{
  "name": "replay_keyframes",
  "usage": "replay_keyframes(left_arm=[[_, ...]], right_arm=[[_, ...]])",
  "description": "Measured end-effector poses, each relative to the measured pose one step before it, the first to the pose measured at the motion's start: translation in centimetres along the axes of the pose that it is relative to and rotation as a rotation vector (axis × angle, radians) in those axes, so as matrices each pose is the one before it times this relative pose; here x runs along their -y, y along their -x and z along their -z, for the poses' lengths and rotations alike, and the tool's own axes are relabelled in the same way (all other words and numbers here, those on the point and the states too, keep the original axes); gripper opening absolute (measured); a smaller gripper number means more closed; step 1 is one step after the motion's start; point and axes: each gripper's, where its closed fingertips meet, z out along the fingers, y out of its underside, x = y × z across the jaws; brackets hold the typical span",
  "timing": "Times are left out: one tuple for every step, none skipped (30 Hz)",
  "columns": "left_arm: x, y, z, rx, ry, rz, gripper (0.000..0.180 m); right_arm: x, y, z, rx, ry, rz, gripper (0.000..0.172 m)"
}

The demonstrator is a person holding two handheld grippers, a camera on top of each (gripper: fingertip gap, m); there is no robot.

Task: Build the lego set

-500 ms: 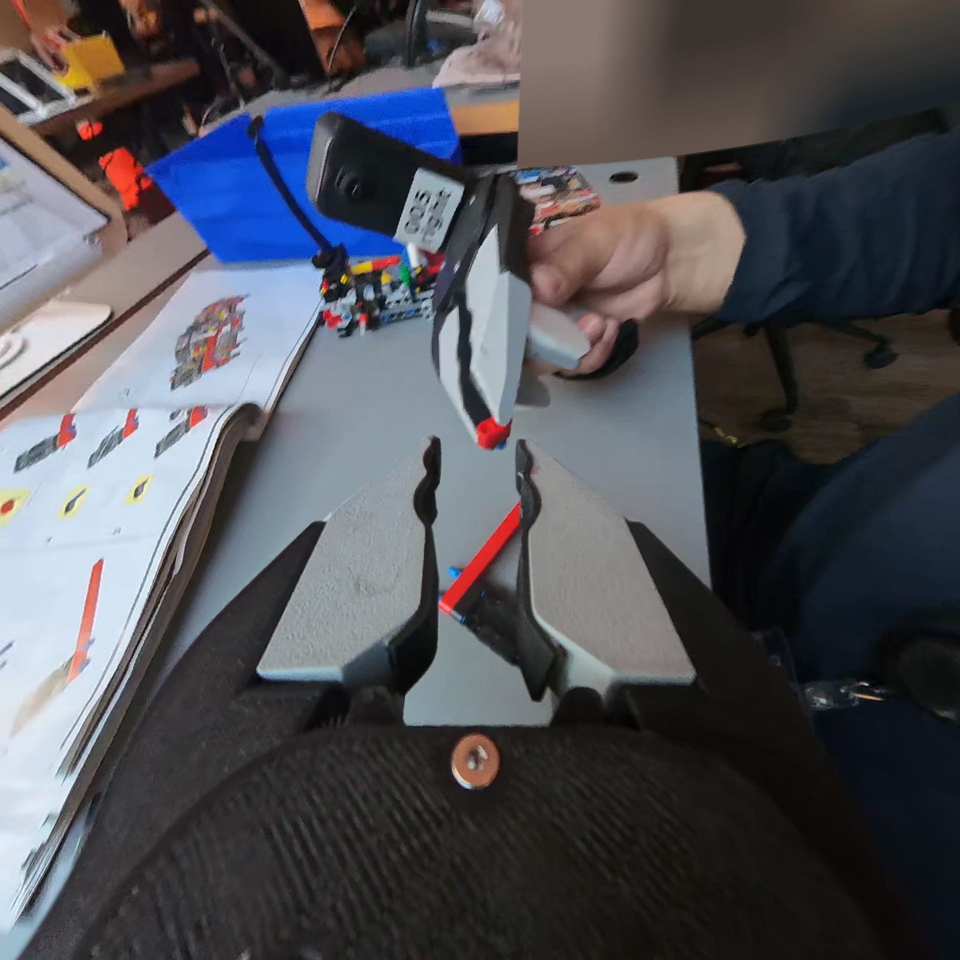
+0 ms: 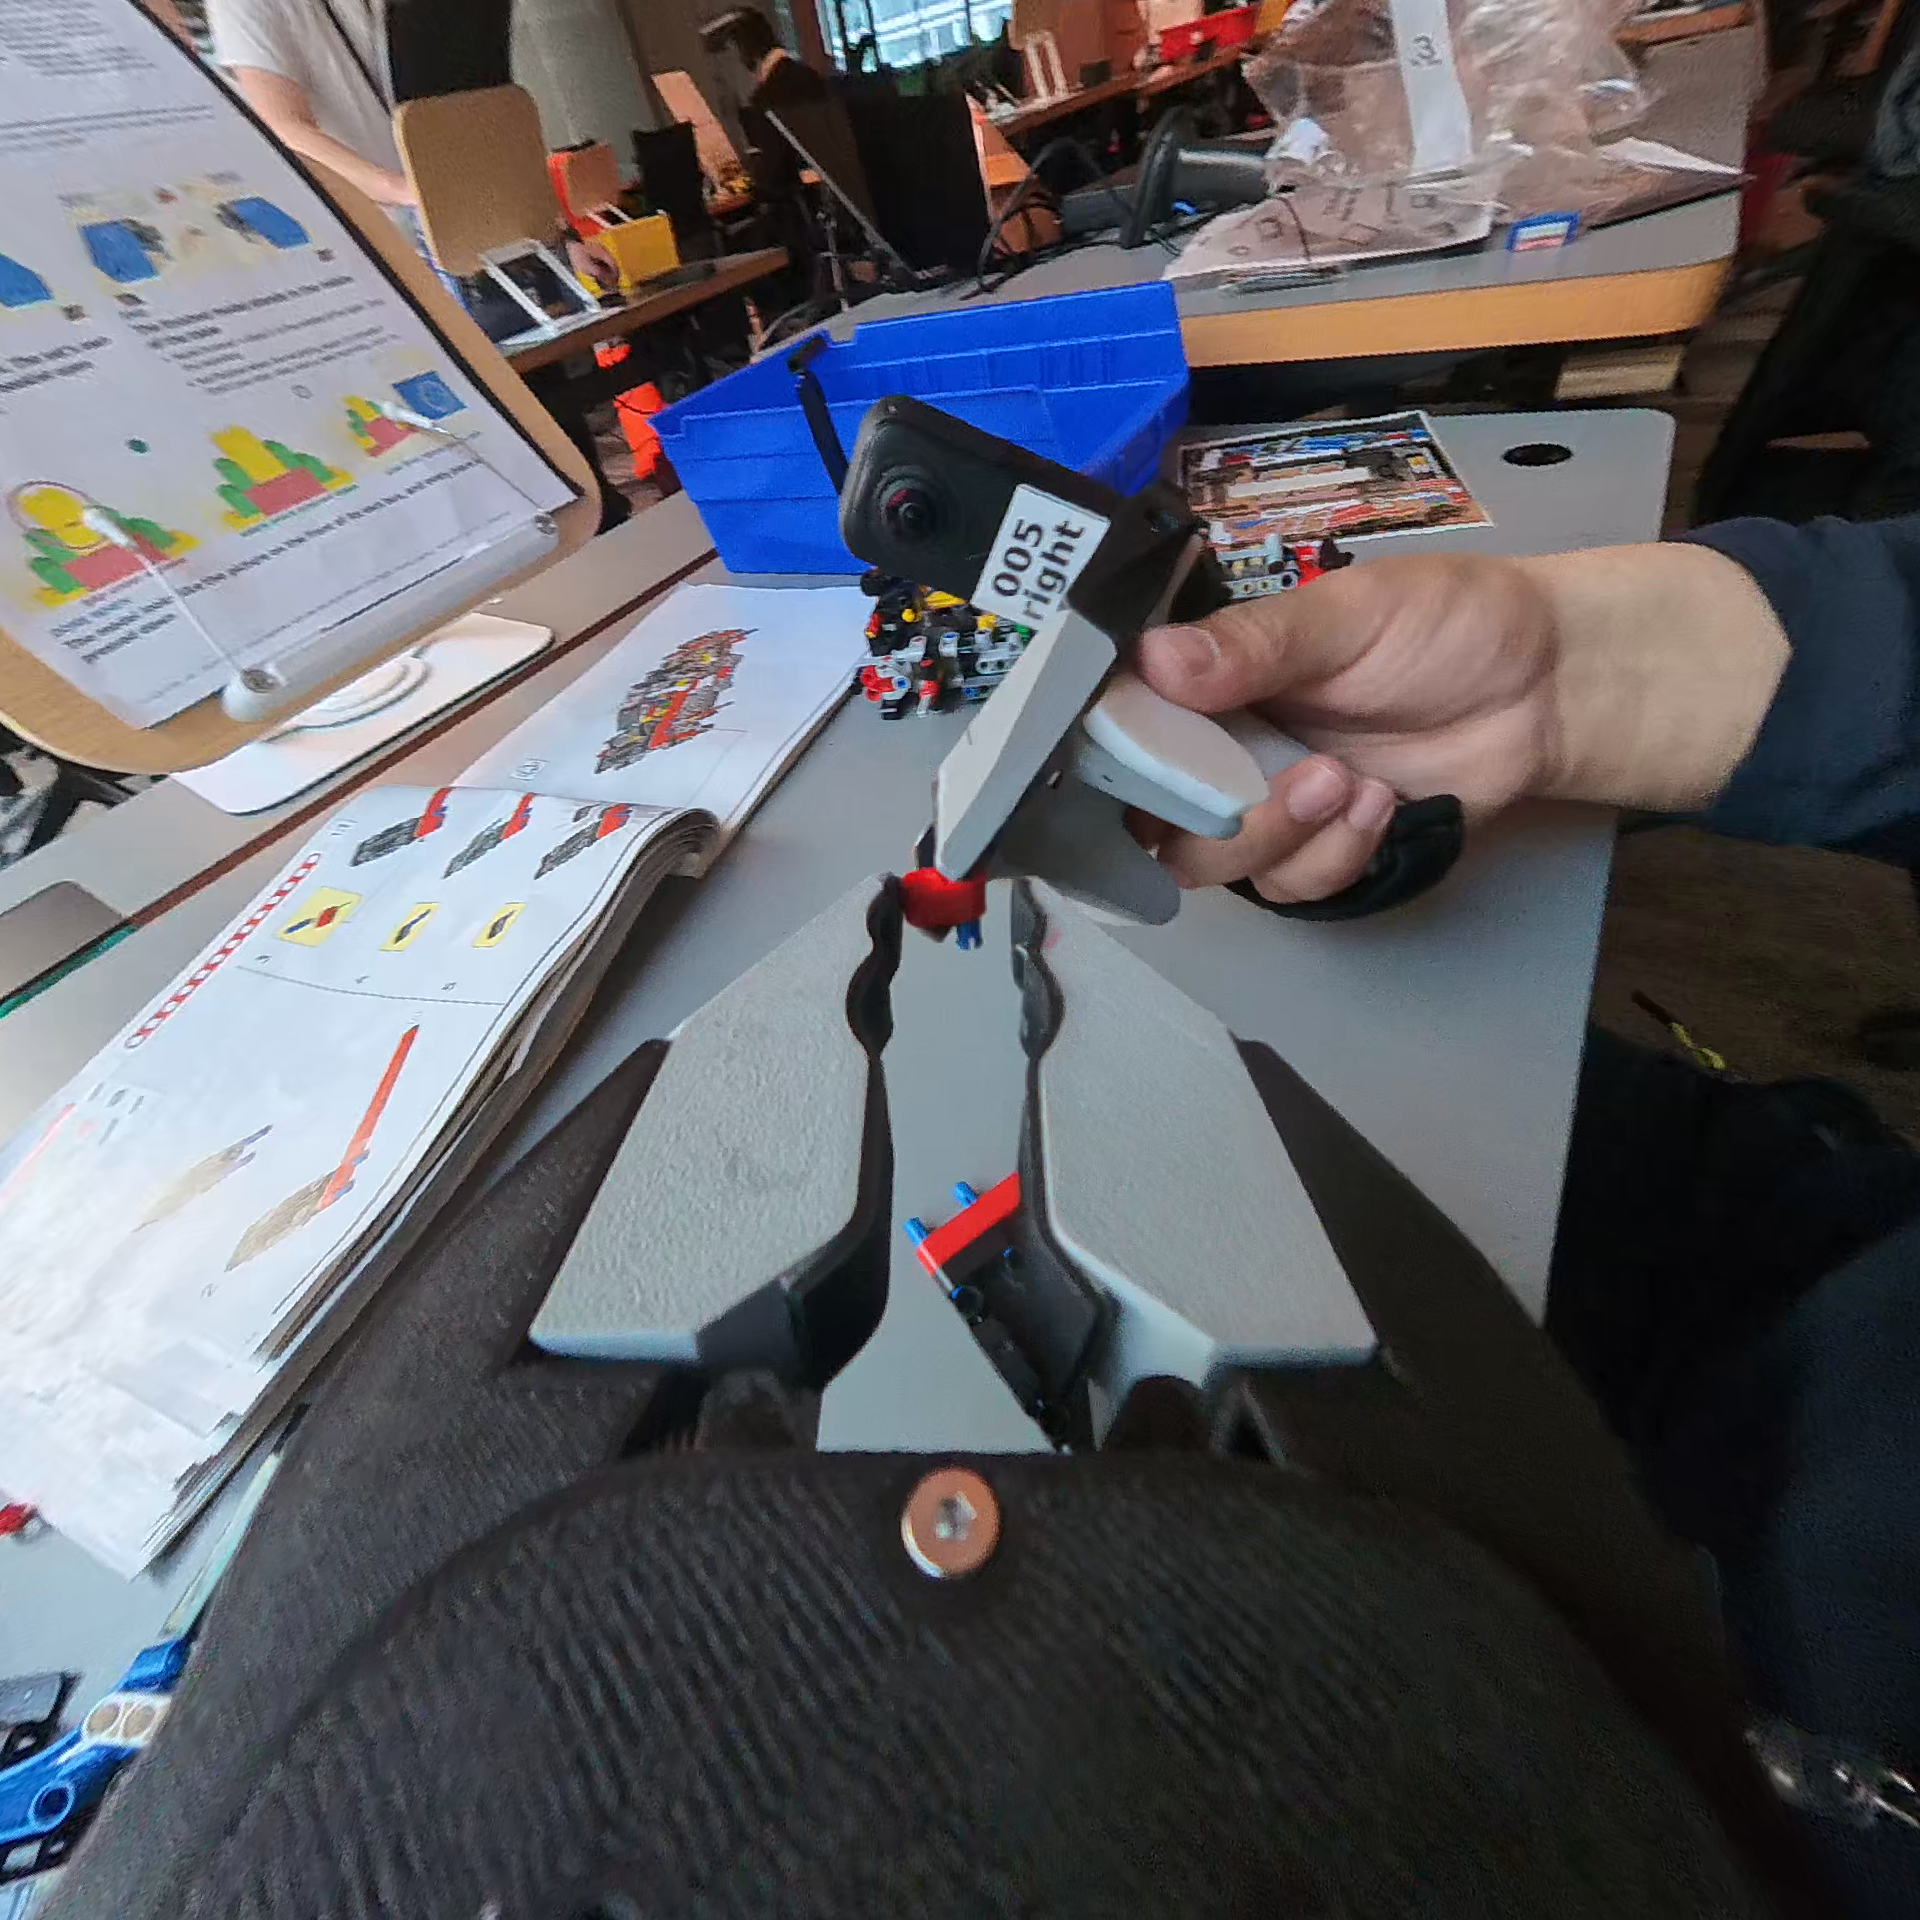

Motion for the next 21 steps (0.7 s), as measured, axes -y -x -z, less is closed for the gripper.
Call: replay_keyframes(left_arm=[[-0.013,0.217,0.022,0.0207,-0.0053,-0.0044,0.017],[0.013,0.197,0.042,0.0169,-0.0064,-0.0055,0.014],[-0.045,0.083,0.015,0.0058,-0.0006,-0.0090,0.014],[-0.132,0.084,-0.028,0.0036,0.0073,-0.0072,0.014],[-0.193,0.079,-0.090,0.0047,0.0108,-0.0092,0.014],[-0.242,0.075,-0.127,0.0072,0.0129,-0.0147,0.014],[-0.311,0.044,-0.166,0.0088,0.0158,-0.0201,0.014],[-0.392,0.021,-0.199,0.0104,0.0218,-0.0263,0.014],[-0.409,0.011,-0.214,0.0126,0.0253,-0.0310,0.014],[-0.422,0.002,-0.219,0.0132,0.0279,-0.0345,0.014],[-0.411,-0.040,-0.224,0.0108,0.0295,-0.0342,0.014],[-0.327,-0.078,-0.186,0.0075,0.0255,-0.0271,0.014],[-0.267,-0.114,-0.158,0.0031,0.0212,-0.0162,0.014],[-0.175,-0.108,-0.130,0.0000,0.0161,-0.0076,0.014],[-0.239,-0.043,-0.125,0.0021,0.0197,-0.0082,0.014],[-0.233,0.041,-0.115,0.0072,0.0186,-0.0140,0.014],[-0.148,0.037,-0.085,0.0069,0.0133,-0.0147,0.014],[-0.062,0.044,-0.050,0.0063,0.0080,-0.0099,0.014],[-0.054,0.014,-0.049,0.0028,0.0064,-0.0074,0.014],[-0.088,-0.032,-0.065,-0.0007,0.0076,-0.0036,0.014],[-0.066,-0.014,-0.055,-0.0022,0.0036,0.0023,0.014]], right_arm=[[0.036,-0.020,-0.115,-0.0028,-0.0058,0.0024,0.007],[0.037,-0.031,-0.070,-0.0019,-0.0063,-0.0008,0.007],[0.036,-0.094,-0.031,-0.0051,-0.0064,-0.0019,0.007],[0.035,-0.173,-0.013,-0.0088,-0.0064,-0.0025,0.007],[0.033,-0.247,0.035,-0.0121,-0.0062,-0.0042,0.006],[0.024,-0.301,0.053,-0.0160,-0.0038,-0.0045,0.006],[-0.021,-0.372,0.063,-0.0215,0.0003,-0.0022,0.006],[-0.051,-0.393,0.047,-0.0266,0.0039,0.0031,0.007],[-0.060,-0.316,0.041,-0.0269,0.0069,0.0100,0.011],[-0.107,-0.276,0.022,-0.0291,0.0115,0.0177,0.015],[-0.148,-0.327,-0.003,-0.0385,0.0161,0.0266,0.015],[-0.173,-0.398,-0.034,-0.0483,0.0180,0.0361,0.014],[-0.184,-0.445,-0.040,-0.0559,0.0197,0.0427,0.009],[-0.156,-0.443,-0.027,-0.0586,0.0176,0.0459,0.008],[-0.050,-0.343,-0.012,-0.0543,0.0104,0.0433,0.008],[-0.011,-0.215,-0.018,-0.0476,0.0083,0.0402,0.008],[0.000,-0.110,-0.025,-0.0400,0.0080,0.0409,0.007],[-0.003,-0.036,-0.020,-0.0353,0.0079,0.0420,0.006],[-0.045,-0.063,-0.015,-0.0353,0.0110,0.0397,0.006],[-0.058,-0.080,-0.025,-0.0325,0.0123,0.0347,0.005],[-0.058,-0.065,-0.023,-0.0256,0.0121,0.0273,0.005]])
